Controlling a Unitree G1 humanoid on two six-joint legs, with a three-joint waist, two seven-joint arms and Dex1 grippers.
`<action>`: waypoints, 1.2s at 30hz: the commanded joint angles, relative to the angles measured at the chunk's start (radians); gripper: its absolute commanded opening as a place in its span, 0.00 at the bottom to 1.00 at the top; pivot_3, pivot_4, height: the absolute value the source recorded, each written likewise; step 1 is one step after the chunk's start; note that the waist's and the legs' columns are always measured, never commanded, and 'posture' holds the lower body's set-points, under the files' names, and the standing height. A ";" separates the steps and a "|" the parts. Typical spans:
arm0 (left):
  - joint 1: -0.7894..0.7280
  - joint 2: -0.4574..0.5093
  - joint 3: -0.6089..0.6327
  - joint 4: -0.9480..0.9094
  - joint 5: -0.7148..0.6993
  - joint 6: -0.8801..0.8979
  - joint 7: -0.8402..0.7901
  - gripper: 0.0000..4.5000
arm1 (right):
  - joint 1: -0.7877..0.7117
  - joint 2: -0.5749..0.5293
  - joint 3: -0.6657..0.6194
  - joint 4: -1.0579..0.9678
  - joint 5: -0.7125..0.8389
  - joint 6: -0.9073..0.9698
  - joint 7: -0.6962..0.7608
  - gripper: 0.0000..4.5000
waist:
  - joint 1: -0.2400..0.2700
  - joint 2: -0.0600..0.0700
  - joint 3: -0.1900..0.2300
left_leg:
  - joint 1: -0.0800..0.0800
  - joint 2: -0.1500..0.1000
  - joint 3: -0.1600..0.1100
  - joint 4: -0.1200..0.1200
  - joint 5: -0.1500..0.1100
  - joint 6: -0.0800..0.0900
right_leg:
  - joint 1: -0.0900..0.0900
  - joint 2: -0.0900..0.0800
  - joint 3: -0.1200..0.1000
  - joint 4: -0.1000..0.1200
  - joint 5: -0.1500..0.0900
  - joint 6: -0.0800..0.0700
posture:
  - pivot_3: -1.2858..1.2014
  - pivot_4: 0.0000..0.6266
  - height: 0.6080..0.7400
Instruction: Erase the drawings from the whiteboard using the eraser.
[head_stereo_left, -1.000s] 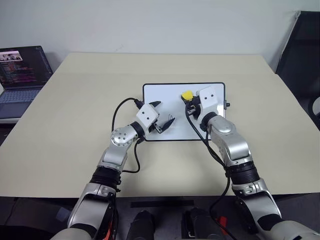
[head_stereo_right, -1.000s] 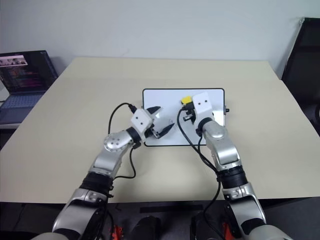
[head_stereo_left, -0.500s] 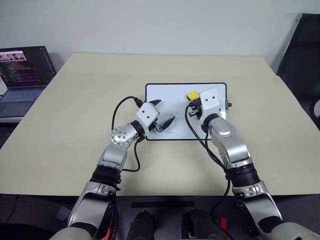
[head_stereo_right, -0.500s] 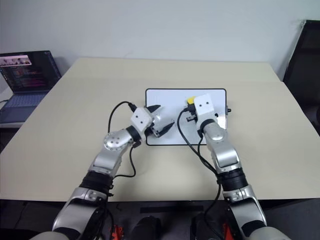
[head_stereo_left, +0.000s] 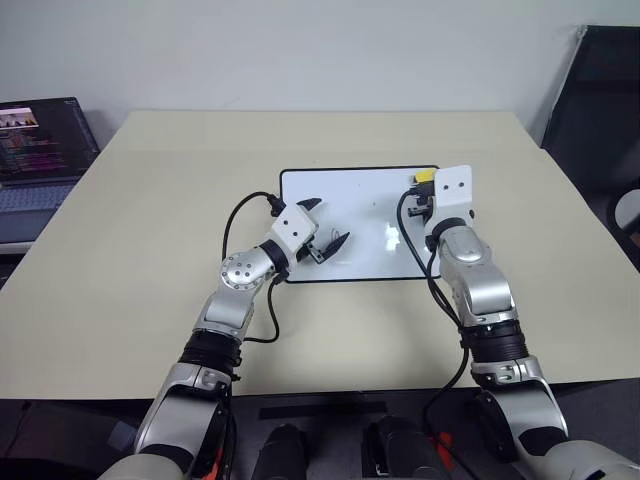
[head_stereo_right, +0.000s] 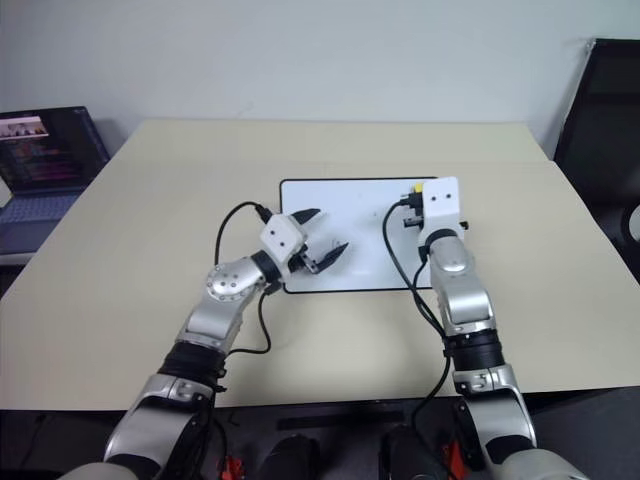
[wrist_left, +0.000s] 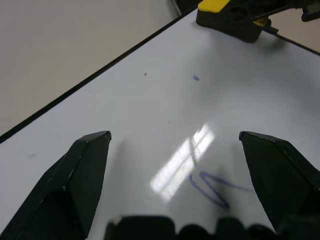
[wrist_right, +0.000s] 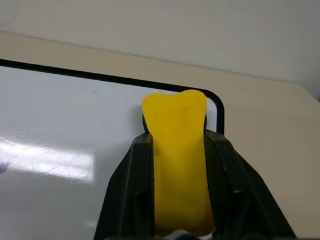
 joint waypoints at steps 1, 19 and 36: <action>-0.032 0.003 0.010 0.000 -0.001 -0.026 0.006 1.00 | 0.039 0.063 0.092 0.002 0.041 0.031 0.106 0.23 | -0.013 0.000 0.000 | 0.001 0.000 0.000 0.000 0.000 0.000 | 0.000 0.001 0.000 0.000 0.000 0.000 | 0.52 0.24 1.00; -0.012 0.009 0.017 -0.012 0.000 -0.027 0.027 1.00 | 0.072 0.062 0.102 -0.082 0.091 0.139 0.252 0.23 | -0.008 0.000 0.001 | -0.001 0.001 -0.001 -0.003 0.000 0.000 | -0.002 0.001 -0.001 -0.002 0.000 -0.001 | 0.52 0.24 1.00; 0.292 0.065 0.017 -0.502 -0.101 0.246 -0.048 1.00 | 0.144 -0.113 0.053 -0.454 0.171 0.261 0.333 0.23 | 0.009 0.001 0.002 | -0.014 0.001 -0.001 -0.006 0.000 0.000 | -0.015 0.001 -0.001 -0.002 -0.001 -0.002 | 0.52 0.24 1.00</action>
